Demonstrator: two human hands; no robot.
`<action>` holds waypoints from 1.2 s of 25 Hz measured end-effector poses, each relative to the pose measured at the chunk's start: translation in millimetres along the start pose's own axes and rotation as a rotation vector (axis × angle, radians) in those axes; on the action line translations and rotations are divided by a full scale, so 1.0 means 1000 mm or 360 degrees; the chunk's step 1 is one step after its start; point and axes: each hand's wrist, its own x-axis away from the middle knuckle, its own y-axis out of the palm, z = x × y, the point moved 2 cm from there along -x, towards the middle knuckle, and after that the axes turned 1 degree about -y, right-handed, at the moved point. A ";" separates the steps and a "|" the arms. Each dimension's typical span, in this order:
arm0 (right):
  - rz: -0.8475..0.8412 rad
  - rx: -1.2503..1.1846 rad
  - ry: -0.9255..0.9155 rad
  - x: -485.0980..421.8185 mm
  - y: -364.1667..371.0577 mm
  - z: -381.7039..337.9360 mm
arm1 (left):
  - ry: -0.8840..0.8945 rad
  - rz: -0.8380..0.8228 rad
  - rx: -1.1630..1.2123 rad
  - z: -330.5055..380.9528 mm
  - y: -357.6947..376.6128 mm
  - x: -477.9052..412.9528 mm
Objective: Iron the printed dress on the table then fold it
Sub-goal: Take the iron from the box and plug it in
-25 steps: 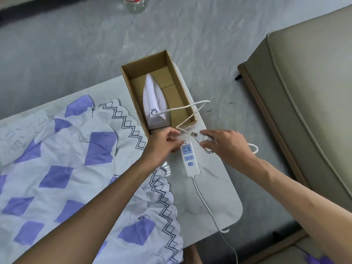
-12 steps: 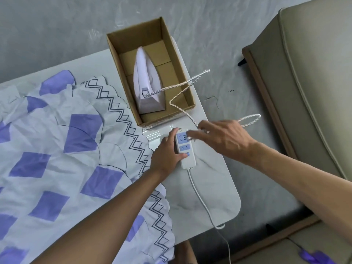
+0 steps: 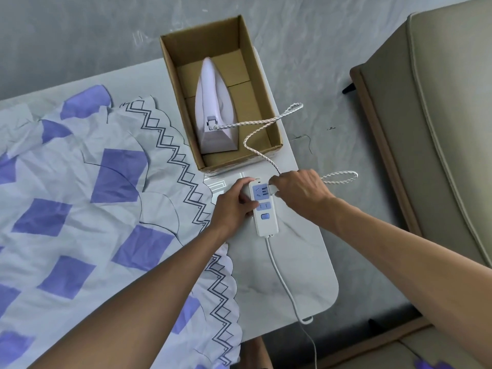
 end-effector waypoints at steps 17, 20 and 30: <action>-0.0267 0.0164 -0.0097 -0.014 -0.034 -0.034 | 0.0010 -0.0020 0.0179 -0.003 -0.005 -0.005; -0.0263 0.0151 -0.0120 -0.017 -0.034 -0.036 | -0.0041 -0.0058 0.0246 -0.003 -0.008 -0.008; -0.0244 0.0013 -0.0012 -0.013 -0.032 -0.044 | -0.0067 0.0010 0.0215 0.000 -0.009 -0.007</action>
